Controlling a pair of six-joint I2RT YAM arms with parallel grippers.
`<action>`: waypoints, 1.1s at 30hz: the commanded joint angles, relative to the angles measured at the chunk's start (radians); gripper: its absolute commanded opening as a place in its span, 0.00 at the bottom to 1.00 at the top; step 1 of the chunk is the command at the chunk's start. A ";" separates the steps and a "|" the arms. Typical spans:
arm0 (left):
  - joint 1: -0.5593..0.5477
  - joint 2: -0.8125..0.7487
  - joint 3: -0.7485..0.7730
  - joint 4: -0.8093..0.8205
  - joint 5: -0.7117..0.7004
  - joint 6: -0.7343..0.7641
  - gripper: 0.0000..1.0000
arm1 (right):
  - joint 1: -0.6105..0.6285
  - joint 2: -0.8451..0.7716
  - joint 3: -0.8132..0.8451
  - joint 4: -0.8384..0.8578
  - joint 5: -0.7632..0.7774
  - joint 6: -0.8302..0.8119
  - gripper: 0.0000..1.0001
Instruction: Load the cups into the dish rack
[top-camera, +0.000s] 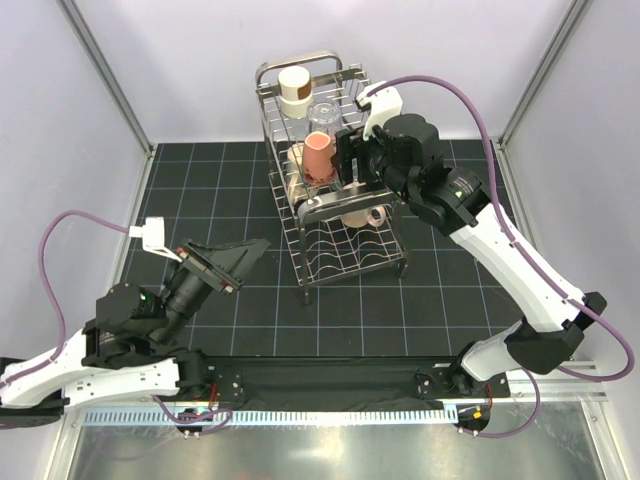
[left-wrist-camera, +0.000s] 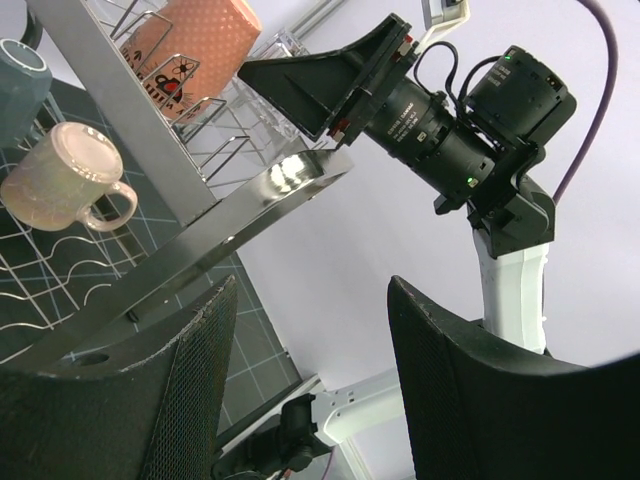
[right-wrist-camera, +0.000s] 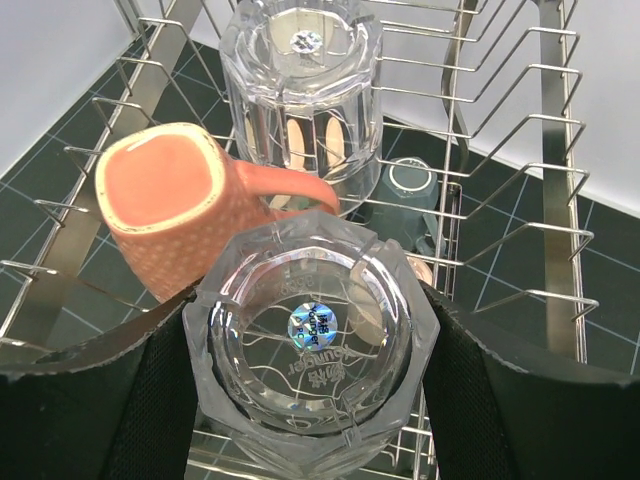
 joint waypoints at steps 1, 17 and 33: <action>-0.002 -0.018 -0.005 -0.012 -0.039 -0.012 0.61 | -0.008 -0.024 -0.017 0.095 0.028 -0.005 0.04; -0.002 -0.040 -0.014 -0.033 -0.049 -0.020 0.61 | -0.026 -0.024 -0.031 0.104 0.051 -0.039 0.04; -0.002 -0.047 -0.026 -0.062 -0.068 -0.036 0.61 | -0.030 -0.055 -0.067 0.099 0.005 -0.016 0.53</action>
